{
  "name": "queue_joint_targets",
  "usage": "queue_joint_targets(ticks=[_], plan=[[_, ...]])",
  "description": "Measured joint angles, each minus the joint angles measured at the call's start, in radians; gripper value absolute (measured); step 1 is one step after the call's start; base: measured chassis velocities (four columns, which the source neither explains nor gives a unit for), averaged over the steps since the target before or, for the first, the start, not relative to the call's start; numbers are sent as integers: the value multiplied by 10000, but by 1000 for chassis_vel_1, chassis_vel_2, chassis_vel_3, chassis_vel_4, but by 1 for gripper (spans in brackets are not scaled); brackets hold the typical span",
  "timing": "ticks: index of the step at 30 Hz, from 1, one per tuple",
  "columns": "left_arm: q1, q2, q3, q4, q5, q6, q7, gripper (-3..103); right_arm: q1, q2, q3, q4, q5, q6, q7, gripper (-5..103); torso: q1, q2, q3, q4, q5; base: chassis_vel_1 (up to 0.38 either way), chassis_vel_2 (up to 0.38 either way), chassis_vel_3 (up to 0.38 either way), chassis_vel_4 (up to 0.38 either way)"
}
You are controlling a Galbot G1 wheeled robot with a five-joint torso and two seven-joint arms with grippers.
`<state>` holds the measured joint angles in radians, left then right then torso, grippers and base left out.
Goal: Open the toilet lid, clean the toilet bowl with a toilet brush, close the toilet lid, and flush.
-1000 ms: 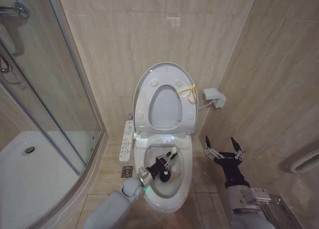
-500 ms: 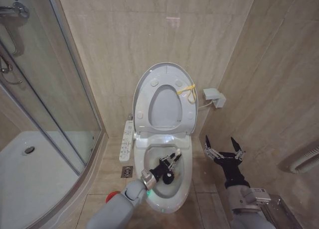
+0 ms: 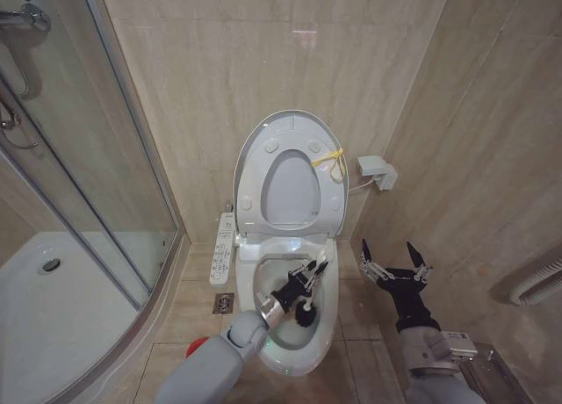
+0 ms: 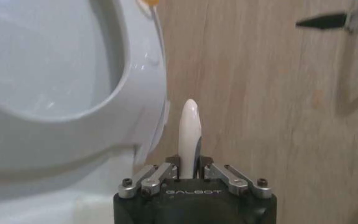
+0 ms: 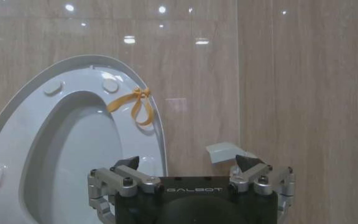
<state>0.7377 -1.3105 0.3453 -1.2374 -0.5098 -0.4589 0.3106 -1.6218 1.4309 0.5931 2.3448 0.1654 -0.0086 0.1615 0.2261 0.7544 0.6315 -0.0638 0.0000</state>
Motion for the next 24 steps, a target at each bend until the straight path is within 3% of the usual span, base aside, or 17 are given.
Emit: queue_joint_targets(ticks=[6,15,24], plan=[[-92,60,-230,514,203,-66,51,19,0,0,0,0,0,0,0,100,0,0,0,0,0,0,0,0,0],[-290,-97,-320,5,-5,-59,-100,19,0,0,0,0,0,0,0,100,0,0,0,-6,0,0,0,0,0],[-174,-172,-442,1107,143,-500,247,19,0,0,0,0,0,0,0,100,0,0,0,0,-1,0,0,0,0]])
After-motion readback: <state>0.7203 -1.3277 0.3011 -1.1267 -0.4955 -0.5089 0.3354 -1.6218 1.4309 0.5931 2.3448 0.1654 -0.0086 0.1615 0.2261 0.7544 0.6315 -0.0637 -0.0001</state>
